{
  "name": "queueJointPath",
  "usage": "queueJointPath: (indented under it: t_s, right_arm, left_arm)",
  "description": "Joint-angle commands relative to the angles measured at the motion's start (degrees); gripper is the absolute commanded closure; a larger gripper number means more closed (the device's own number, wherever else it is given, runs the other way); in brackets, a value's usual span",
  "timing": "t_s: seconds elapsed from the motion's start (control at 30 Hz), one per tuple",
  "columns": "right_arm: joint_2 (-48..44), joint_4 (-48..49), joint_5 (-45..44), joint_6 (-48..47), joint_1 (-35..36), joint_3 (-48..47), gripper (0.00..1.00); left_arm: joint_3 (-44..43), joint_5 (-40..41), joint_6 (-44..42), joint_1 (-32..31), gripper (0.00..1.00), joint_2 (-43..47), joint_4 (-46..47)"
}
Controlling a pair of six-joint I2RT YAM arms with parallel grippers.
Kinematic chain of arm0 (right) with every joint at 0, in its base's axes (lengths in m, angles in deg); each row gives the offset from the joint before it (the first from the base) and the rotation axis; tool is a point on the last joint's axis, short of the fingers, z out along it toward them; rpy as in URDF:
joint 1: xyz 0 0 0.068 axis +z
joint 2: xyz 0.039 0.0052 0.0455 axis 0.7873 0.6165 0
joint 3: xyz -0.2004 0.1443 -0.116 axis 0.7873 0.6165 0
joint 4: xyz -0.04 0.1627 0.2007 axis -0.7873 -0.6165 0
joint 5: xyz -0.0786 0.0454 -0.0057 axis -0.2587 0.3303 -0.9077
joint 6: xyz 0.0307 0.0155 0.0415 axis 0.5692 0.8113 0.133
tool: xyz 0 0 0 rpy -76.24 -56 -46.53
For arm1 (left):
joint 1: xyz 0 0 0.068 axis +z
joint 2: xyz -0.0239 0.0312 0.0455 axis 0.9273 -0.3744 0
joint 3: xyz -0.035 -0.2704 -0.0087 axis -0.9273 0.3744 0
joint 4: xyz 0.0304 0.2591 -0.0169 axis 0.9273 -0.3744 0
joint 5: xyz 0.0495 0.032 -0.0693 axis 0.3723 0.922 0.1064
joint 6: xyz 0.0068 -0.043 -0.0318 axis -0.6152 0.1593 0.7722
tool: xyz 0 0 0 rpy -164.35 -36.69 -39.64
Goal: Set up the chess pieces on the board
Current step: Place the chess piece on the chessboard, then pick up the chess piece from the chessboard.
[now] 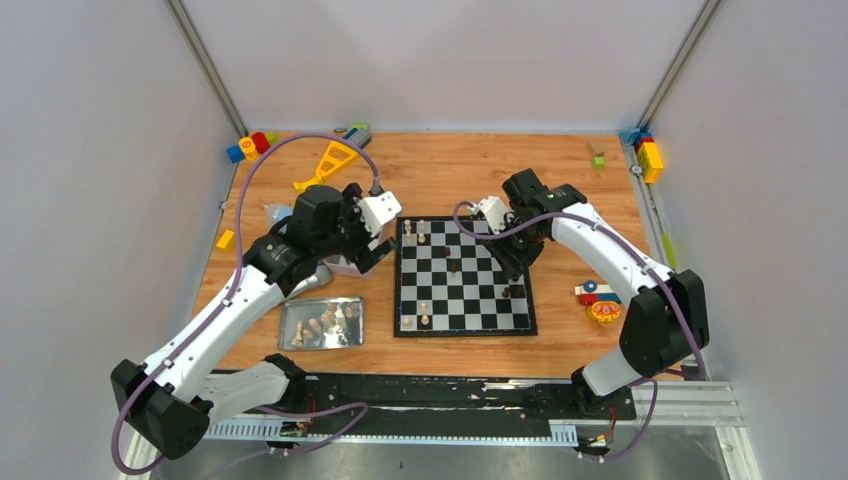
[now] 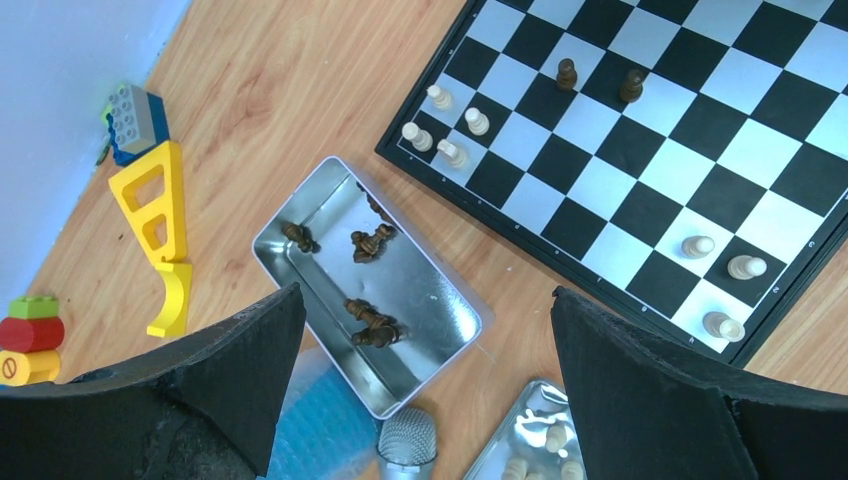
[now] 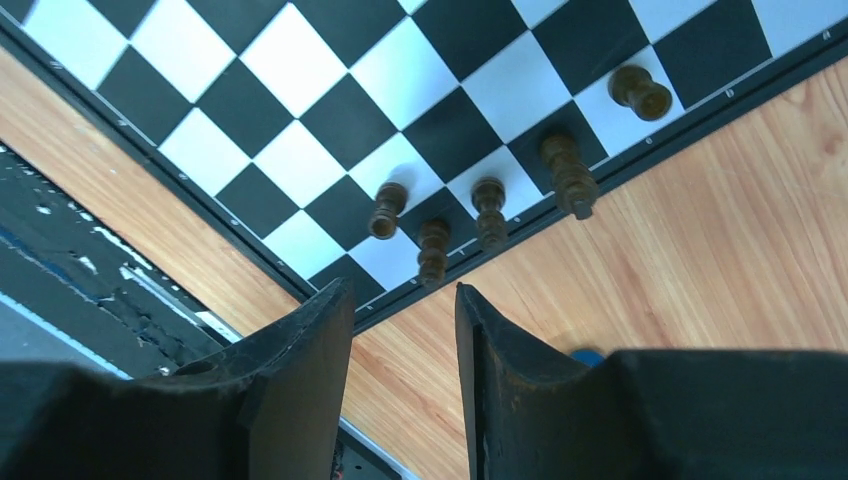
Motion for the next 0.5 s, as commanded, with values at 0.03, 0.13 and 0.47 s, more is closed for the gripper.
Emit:
queueJointPath:
  t_s: [0.03, 0.13, 0.47]
  right_arm:
    - [-1.99, 1.58, 5.44, -0.43, 2.06, 0.03, 0.58]
    - [-0.92, 3.33, 4.75, -0.50, 3.10, 1.86, 0.58]
    - [1.96, 6.75, 0.56, -1.11, 3.87, 5.11, 0.53]
  left_arm:
    - [-0.45, 1.05, -0.71, 0.22, 0.00, 1.74, 0.45]
    - [-0.78, 1.20, -0.81, 0.26, 0.00, 2.18, -0.25]
    - [-1.16, 0.82, -0.73, 0.23, 0.00, 2.65, -0.78]
